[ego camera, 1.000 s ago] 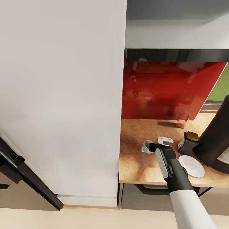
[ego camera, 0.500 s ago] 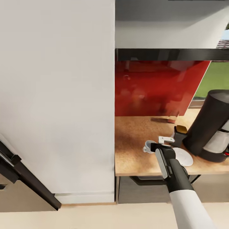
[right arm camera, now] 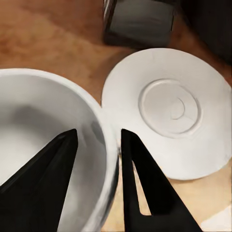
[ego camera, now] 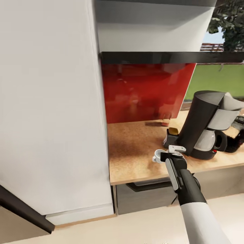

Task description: Set up a coffee station on the kitchen countertop: keep the coffee maker on the countertop, move the bottle of coffee from the kitchen shelf to the counter next to the coffee maker, place a paper coffee filter on top of the coffee maker, put the saucer next to the coffee maker with the coffee cup on the saucer, and place the electric kettle next to the coffee maker.

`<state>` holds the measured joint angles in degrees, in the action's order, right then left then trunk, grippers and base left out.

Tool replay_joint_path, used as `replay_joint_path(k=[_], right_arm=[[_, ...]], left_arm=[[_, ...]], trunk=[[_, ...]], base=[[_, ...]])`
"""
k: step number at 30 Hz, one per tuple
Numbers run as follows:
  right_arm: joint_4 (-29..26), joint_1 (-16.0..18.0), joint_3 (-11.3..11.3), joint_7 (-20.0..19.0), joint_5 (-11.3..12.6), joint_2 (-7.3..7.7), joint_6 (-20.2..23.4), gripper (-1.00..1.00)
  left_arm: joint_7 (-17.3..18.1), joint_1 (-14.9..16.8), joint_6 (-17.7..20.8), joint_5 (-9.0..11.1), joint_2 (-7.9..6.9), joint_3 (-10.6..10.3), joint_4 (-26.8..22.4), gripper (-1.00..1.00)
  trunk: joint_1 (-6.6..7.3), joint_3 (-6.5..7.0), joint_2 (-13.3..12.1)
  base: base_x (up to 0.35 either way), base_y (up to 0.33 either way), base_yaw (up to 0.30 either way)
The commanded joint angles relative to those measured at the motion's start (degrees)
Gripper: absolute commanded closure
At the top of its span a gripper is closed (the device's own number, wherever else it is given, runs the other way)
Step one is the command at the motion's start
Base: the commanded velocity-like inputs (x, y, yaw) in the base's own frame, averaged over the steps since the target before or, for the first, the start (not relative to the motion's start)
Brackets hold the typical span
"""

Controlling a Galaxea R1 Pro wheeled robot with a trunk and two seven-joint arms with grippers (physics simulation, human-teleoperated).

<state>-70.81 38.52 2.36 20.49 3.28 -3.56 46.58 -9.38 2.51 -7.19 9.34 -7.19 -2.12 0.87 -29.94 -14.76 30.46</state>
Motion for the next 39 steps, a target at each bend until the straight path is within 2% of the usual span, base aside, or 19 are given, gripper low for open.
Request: replay_joint_path(k=[1, 18, 39], right_arm=[[0.0, 0.1, 0.0, 0.3, 0.3, -0.04, 0.2, 1.0], [0.0, 0.1, 0.1, 0.4, 0.2, -0.05, 0.2, 1.0], [0.1, 0.1, 0.1, 0.4, 0.2, -0.05, 0.1, 1.0]], left_arm=[[0.0, 0.0, -0.3, 0.5, 0.0, -0.3, 0.1, -1.0], [0.0, 0.0, -0.3, 0.5, -0.02, -0.3, 0.2, -1.0], [0.0, 0.0, -0.3, 0.5, -0.02, -0.3, 0.3, -1.0]], trunk=[[-0.02, -0.08, 0.1], [-0.02, 0.46, 0.1], [-0.02, 0.49, 0.1]], base=[[0.0, 0.0, -0.277], [0.053, 0.0, -0.269], [0.076, 0.027, -0.01]])
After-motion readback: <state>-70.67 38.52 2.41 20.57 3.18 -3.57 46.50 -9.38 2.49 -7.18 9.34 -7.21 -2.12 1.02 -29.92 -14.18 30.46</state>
